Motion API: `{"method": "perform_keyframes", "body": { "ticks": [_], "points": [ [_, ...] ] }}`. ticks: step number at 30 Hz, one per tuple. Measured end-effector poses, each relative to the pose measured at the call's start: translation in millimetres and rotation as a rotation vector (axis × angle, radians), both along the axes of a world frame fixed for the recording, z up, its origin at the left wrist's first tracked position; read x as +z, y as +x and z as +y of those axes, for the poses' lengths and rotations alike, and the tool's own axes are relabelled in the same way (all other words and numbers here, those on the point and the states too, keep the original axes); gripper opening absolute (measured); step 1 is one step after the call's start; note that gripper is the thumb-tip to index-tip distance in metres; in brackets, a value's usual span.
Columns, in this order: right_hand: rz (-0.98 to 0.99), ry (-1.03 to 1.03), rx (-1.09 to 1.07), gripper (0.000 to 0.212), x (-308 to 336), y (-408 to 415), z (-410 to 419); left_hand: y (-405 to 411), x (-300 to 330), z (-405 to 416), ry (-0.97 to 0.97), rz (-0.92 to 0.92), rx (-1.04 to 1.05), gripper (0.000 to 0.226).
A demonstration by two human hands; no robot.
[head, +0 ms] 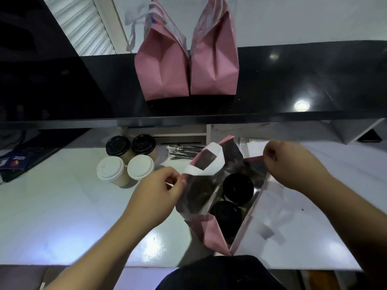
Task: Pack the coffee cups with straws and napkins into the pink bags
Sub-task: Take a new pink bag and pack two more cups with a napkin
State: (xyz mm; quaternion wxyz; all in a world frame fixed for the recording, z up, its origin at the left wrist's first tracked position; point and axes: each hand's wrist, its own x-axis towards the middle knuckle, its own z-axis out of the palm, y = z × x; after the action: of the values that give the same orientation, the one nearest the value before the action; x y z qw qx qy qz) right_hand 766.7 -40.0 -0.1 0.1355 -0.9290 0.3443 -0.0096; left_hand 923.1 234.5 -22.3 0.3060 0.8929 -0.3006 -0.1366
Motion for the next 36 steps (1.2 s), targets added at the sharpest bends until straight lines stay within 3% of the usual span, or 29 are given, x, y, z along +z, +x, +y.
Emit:
{"method": "perform_keyframes", "body": {
  "ticks": [5,12,18,21,26,33,36],
  "points": [
    [-0.006,0.116,-0.072,0.016,-0.3,-31.7,16.8,26.3,-9.8,-34.4,-0.161,0.111,0.054,0.026],
    [0.051,0.246,-0.065,0.02,-4.4,-67.9,49.6,47.4,-25.6,-62.2,-0.309,0.38,-0.049,0.01],
    [-0.063,0.393,-0.181,0.04,-5.2,-69.1,32.3,45.1,-38.6,-59.0,-0.378,0.494,-0.11,0.036],
    [-0.135,0.375,-0.281,0.029,-29.6,-53.8,-10.1,44.2,-42.4,-57.8,-0.389,0.533,-0.072,0.035],
    [0.053,0.263,-0.269,0.029,-93.7,-11.2,-57.1,45.4,-41.2,-58.7,-0.399,0.603,-0.027,0.021],
    [0.236,0.146,-0.21,0.042,-143.0,22.8,-73.7,46.0,-35.1,-61.5,-0.378,0.595,-0.005,0.026],
    [0.253,0.213,-0.252,0.045,-157.8,24.6,-78.5,47.4,-34.0,-62.3,-0.376,0.568,-0.028,0.032]
  ]
}}
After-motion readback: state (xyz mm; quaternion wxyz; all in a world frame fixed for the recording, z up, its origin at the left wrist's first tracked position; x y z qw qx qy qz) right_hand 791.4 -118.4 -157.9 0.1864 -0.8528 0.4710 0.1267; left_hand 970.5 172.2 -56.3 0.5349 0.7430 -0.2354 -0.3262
